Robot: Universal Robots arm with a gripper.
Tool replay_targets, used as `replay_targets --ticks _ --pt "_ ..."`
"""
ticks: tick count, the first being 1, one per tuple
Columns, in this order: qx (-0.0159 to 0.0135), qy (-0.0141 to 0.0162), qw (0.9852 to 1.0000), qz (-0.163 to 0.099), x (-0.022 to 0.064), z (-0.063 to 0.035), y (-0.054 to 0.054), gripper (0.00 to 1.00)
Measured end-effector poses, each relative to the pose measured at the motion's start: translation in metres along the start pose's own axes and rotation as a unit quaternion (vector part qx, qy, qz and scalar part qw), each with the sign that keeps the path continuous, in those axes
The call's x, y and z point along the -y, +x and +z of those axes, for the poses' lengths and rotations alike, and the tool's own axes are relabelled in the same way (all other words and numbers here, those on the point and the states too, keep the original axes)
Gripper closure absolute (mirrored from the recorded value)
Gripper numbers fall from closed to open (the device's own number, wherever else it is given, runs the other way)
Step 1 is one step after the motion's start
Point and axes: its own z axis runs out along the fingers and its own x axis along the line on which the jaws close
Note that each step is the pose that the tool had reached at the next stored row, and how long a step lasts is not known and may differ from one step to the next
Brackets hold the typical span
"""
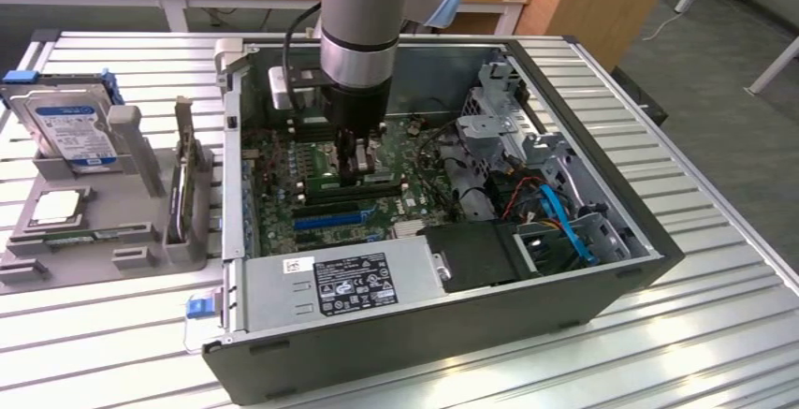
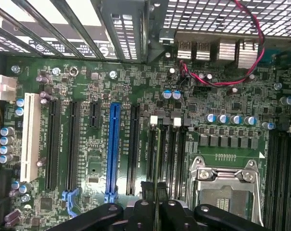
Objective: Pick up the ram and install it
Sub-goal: 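Insert the ram into the slot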
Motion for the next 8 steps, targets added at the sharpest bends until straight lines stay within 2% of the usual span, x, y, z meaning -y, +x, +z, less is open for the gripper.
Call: replay_targets --ticks 8 --pt "0.0 0.0 1.0 0.0 0.0 0.0012 0.0 0.87"
